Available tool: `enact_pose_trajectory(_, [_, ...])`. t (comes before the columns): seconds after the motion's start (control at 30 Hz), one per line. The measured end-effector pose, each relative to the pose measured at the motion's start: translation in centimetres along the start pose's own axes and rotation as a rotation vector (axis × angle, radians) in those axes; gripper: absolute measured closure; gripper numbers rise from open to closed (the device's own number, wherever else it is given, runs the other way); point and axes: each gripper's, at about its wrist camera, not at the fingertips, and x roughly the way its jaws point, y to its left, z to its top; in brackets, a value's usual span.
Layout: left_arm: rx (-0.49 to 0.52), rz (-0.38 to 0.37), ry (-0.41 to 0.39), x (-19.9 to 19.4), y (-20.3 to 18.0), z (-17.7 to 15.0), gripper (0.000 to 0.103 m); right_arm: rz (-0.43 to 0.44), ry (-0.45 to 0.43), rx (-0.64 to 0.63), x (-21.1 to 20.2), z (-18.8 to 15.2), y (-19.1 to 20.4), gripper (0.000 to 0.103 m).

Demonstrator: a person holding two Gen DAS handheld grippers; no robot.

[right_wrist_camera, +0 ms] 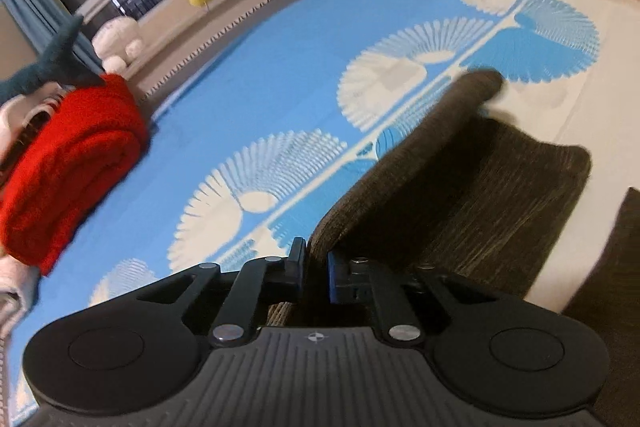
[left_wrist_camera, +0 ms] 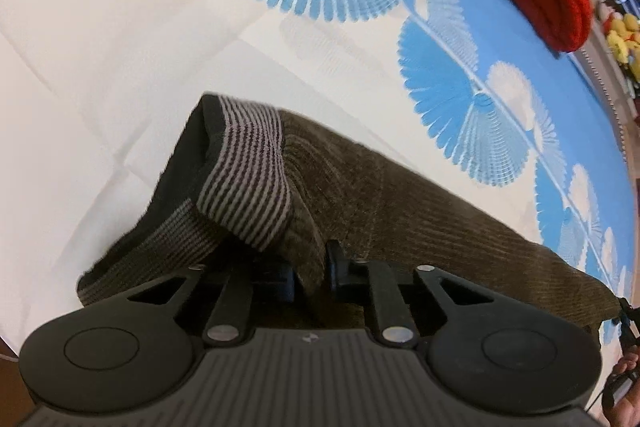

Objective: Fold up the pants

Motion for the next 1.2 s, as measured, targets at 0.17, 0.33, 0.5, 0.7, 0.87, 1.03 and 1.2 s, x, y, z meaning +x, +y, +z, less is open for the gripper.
enact_pose_trajectory(0.17, [0.065,-0.023,-0.069,-2.7,0.0,-0.6,0.091,0.020,-0.030,-0.090,-5.5,0.7,0.4,0.093])
enact_pose_trajectory(0.33, [0.091,-0.046,-0.132,-5.9,1.1,-1.5,0.091,0.033,-0.027,-0.102,-12.0,-0.3,-1.7,0.093])
enact_pose_trajectory(0.5, [0.166,0.009,-0.109,-6.6,2.2,-2.8,0.091,-0.007,0.067,-0.110,-17.0,-3.1,-5.6,0.094])
enact_pose_trajectory(0.7, [0.167,0.081,0.032,-3.4,3.4,-3.0,0.090,-0.070,0.372,-0.036,-16.0,-7.1,-11.0,0.094])
enact_pose_trajectory(0.87, [0.152,0.104,0.056,-2.2,3.5,-3.1,0.083,-0.074,0.379,-0.056,-14.4,-7.9,-12.7,0.094])
enact_pose_trajectory(1.03, [0.145,0.103,0.084,-1.6,3.7,-3.2,0.067,-0.045,0.388,0.015,-13.4,-8.2,-14.3,0.093])
enact_pose_trajectory(1.2, [0.145,0.123,0.104,-0.7,3.6,-3.2,0.057,-0.038,0.387,0.042,-12.8,-8.3,-14.8,0.091])
